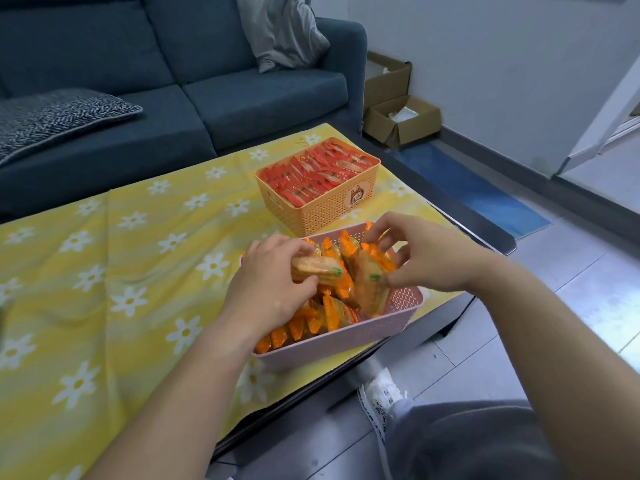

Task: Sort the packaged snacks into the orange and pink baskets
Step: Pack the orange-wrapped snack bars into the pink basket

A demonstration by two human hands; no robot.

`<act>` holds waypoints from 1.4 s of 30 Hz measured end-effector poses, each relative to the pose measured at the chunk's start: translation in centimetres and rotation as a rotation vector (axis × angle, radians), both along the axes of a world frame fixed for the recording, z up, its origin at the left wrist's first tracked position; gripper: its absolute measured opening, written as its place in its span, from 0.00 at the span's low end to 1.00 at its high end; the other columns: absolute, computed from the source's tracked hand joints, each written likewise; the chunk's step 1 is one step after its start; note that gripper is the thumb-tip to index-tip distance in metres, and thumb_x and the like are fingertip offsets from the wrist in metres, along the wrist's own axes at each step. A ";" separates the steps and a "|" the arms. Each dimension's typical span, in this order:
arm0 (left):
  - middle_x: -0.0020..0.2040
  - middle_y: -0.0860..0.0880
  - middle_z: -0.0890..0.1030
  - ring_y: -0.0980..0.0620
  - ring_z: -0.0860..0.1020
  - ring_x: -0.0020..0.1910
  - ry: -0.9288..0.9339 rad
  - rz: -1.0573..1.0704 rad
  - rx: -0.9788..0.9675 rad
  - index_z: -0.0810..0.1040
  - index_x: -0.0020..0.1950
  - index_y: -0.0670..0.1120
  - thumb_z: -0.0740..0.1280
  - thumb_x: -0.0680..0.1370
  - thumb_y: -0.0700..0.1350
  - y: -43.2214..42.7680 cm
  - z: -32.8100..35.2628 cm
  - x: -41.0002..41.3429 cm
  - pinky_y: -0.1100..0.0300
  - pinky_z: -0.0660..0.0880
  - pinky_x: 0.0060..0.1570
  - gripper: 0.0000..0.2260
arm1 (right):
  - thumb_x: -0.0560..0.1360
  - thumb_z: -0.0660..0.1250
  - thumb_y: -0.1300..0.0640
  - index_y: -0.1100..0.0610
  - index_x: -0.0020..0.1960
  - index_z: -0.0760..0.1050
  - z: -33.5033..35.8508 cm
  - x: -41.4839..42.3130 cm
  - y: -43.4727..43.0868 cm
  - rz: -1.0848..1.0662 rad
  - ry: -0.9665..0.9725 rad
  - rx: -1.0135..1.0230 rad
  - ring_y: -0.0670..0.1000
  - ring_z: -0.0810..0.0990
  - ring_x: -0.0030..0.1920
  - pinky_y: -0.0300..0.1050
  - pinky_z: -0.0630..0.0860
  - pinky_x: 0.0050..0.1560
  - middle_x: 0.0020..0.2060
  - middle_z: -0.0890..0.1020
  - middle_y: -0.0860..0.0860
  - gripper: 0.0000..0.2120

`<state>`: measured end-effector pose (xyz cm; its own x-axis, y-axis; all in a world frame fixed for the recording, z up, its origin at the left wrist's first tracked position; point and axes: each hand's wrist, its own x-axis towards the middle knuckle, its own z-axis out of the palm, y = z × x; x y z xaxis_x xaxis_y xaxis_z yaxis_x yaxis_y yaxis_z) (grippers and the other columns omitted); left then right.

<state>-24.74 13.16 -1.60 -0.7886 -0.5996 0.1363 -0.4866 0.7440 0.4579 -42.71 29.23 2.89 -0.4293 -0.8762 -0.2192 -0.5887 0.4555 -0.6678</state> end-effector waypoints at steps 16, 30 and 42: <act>0.51 0.58 0.78 0.54 0.76 0.54 0.262 0.042 0.068 0.80 0.57 0.55 0.74 0.74 0.48 0.8 0.6 -0.3 0.56 0.74 0.53 0.13 | 0.79 0.64 0.57 0.64 0.38 0.80 -2.2 2.4 -1.9 0.191 0.205 0.229 0.53 0.76 0.31 0.51 0.77 0.41 0.29 0.79 0.53 0.15; 0.44 0.54 0.83 0.53 0.80 0.44 0.421 -0.037 0.482 0.77 0.44 0.54 0.76 0.71 0.52 4.3 0.6 -3.0 0.51 0.79 0.43 0.09 | 0.76 0.73 0.62 0.52 0.60 0.79 0.5 -0.8 -1.5 -0.266 -0.323 -0.261 0.52 0.85 0.51 0.49 0.85 0.48 0.56 0.82 0.50 0.14; 0.52 0.58 0.80 0.57 0.79 0.51 0.410 -0.001 0.492 0.72 0.55 0.56 0.80 0.69 0.53 3.0 1.3 -4.4 0.63 0.77 0.44 0.22 | 0.74 0.76 0.56 0.53 0.51 0.82 0.5 -0.1 -2.8 -0.195 -0.150 -0.381 0.53 0.86 0.42 0.50 0.86 0.43 0.49 0.83 0.51 0.07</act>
<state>-29.11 16.19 -0.25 -0.7316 -0.6681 0.1358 -0.1988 0.3995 0.8949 -42.80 26.44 3.36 -0.5823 -0.8124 0.0312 -0.4007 0.2534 -0.8805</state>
